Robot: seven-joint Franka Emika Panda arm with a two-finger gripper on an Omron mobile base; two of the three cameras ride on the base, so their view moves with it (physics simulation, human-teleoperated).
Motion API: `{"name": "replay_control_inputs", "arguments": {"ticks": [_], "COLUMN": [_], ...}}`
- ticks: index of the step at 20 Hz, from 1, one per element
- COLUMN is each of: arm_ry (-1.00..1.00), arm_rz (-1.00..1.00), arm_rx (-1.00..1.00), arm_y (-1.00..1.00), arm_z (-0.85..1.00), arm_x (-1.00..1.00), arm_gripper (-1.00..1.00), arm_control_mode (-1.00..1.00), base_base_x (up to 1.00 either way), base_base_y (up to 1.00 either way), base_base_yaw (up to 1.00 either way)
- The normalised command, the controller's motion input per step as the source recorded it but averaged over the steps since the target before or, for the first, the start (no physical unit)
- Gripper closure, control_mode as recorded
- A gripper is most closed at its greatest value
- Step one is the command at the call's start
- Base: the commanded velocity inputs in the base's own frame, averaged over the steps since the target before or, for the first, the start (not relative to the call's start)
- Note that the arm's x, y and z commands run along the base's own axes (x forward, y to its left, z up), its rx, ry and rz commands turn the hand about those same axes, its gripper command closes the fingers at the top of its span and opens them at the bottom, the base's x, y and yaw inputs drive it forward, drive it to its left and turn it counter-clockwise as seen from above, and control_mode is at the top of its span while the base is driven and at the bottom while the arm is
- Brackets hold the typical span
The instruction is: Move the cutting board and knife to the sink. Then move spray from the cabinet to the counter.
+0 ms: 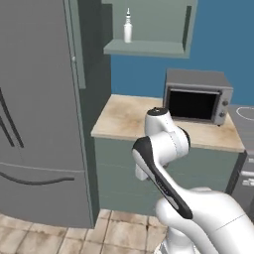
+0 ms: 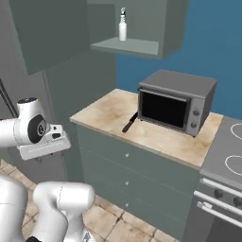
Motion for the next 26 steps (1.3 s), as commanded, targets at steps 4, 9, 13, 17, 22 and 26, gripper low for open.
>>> {"name": "replay_control_inputs", "arguments": {"ticks": [4,9,13,17,22,26], "arm_ry": [0.00,0.00,0.00,0.00,0.00,0.00], "arm_rz": [0.00,0.00,0.00,0.00,0.00,0.00], "arm_rx": [0.00,0.00,0.00,0.00,0.00,0.00], "arm_y": [0.00,0.00,0.00,0.00,0.00,0.00], "arm_z": [0.00,0.00,0.00,0.00,0.00,0.00], "arm_x": [0.00,0.00,0.00,0.00,0.00,0.00], "arm_gripper": [-1.00,-1.00,-1.00,-1.00,-1.00,-1.00], "arm_control_mode": [1.00,1.00,1.00,1.00,1.00,1.00], "base_base_x": [0.56,0.55,0.51,0.33,0.31,0.25], "base_base_y": [0.00,0.21,0.41,0.58,0.50,0.46], "base_base_yaw": [-0.33,-0.44,-0.50,-0.37,-0.27,-0.14]}}
